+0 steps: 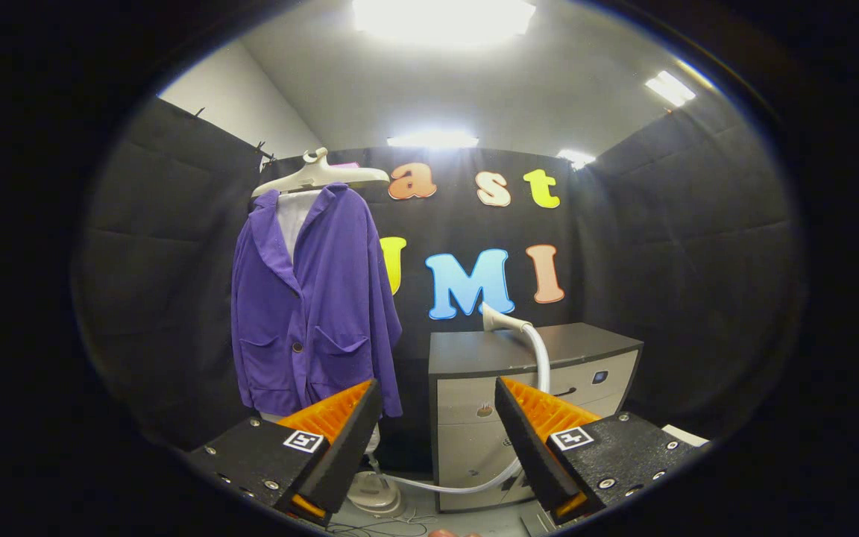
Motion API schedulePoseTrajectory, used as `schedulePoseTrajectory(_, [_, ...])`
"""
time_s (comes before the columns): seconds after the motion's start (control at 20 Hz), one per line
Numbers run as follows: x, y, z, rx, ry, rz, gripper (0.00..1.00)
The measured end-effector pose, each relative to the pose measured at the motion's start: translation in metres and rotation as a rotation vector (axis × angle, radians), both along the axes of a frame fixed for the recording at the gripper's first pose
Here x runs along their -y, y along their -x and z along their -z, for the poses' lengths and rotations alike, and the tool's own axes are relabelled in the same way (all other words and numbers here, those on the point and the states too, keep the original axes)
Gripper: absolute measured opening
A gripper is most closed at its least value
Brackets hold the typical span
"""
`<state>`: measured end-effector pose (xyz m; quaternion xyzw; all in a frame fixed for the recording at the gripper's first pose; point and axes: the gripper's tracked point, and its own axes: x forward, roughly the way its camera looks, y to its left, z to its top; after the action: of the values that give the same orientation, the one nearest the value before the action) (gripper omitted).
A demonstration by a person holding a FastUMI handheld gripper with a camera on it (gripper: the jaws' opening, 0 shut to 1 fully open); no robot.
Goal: Iron the clothes twice with a garment steamer, once on the left side and once on the right side.
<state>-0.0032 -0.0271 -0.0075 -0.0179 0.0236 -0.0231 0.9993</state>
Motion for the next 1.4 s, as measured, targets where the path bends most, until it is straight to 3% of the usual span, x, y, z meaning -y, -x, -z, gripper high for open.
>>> schedulePoseTrajectory(0.3, [0.032, -0.017, -0.012, -0.018, 0.023, 0.047, 0.94])
schedulePoseTrajectory(0.5, [0.054, -0.051, -0.017, -0.025, 0.003, 0.026, 0.94])
schedulePoseTrajectory(1.0, [0.155, -0.202, -0.023, -0.076, -0.098, -0.005, 0.94])
schedulePoseTrajectory(1.4, [0.251, -0.314, -0.002, -0.200, -0.116, -0.024, 0.94])
